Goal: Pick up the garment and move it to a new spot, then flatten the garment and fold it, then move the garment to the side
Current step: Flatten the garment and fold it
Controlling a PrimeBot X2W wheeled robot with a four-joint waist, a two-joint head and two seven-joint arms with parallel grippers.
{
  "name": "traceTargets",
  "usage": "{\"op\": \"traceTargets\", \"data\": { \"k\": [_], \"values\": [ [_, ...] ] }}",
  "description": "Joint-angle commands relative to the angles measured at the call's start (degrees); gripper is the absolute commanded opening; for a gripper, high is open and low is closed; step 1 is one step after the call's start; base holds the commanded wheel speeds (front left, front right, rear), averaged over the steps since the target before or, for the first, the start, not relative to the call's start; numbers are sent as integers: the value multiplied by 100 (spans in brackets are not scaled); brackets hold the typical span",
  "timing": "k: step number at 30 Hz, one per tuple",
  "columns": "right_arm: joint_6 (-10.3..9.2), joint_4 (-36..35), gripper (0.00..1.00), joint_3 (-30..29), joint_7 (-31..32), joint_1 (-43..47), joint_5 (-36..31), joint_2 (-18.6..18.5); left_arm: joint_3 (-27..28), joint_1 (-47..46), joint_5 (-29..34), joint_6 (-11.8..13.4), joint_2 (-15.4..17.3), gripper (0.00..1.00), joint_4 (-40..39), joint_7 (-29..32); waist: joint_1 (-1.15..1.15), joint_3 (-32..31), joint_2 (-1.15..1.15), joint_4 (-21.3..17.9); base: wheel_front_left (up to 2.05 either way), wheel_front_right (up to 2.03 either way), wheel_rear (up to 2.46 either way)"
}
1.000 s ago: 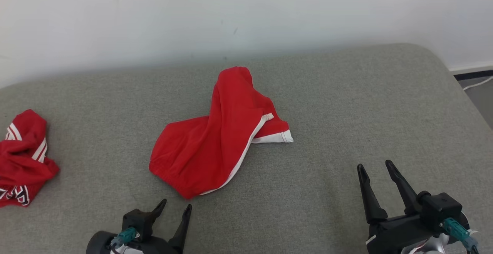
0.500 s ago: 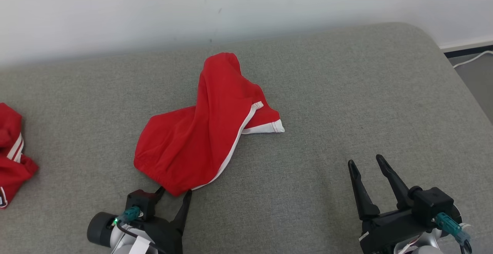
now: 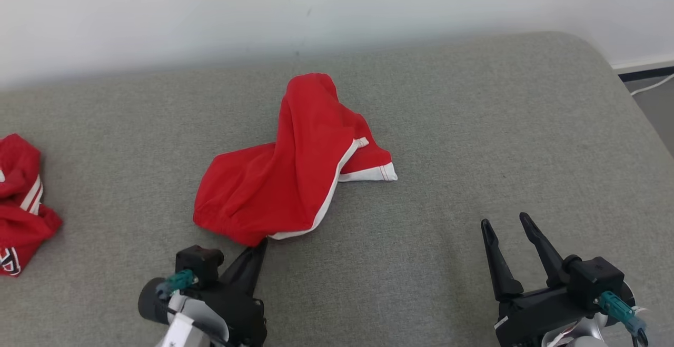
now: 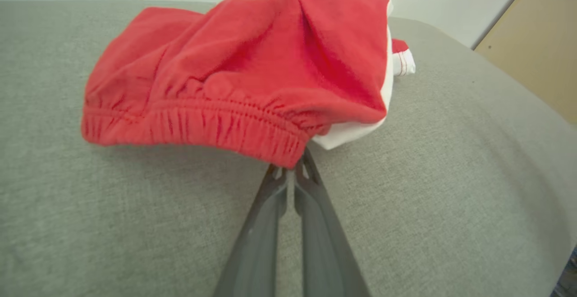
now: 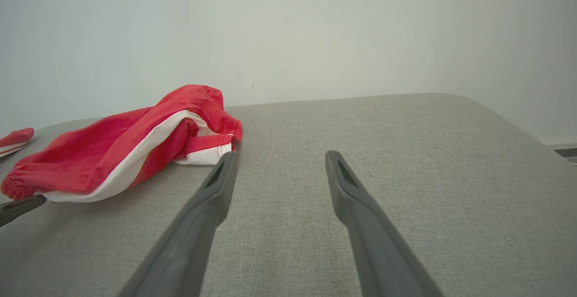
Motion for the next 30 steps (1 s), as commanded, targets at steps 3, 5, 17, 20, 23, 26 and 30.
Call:
{"op": "traceTargets", "data": {
  "k": [3, 5, 17, 20, 23, 26, 30],
  "values": [
    [-2, 35, 100, 4, -22, 36, 36, -24, -125, 53, -370, 13, 242, 0, -395, -3, -1, -90, 0, 104, 0, 0, 0],
    [-2, 55, 100, -7, -26, 62, 35, -24, -152, 59, -568, 13, 411, 0, -714, 51, -1, -138, 0, 157, 0, 0, 0],
    [-2, 114, 100, 66, -13, 116, 67, -24, 274, 64, -1022, 328, 1301, 0, -2260, 861, -1, -316, 0, 306, 0, 0, 0],
    [-2, 121, 100, 107, -16, 80, 75, -24, 302, -109, -972, 446, 1423, 0, -2194, 1065, -1, -299, 0, 282, 0, 0, 0],
    [-2, 119, 100, 169, -10, 26, 77, -24, 335, -303, -934, 506, 1474, 0, -1951, 1126, -1, -252, 0, 218, 0, 0, 0],
    [-2, 115, 100, 213, -15, -22, 81, -23, 331, -514, -849, 597, 1462, 0, -1562, 1172, -1, -181, 0, 141, 0, 0, 0],
    [-2, 106, 100, 241, -22, -87, 61, -22, 374, -835, -761, 743, 1398, 0, -970, 1066, -1, -29, 0, 36, 0, 0, 0]
  ]
}}
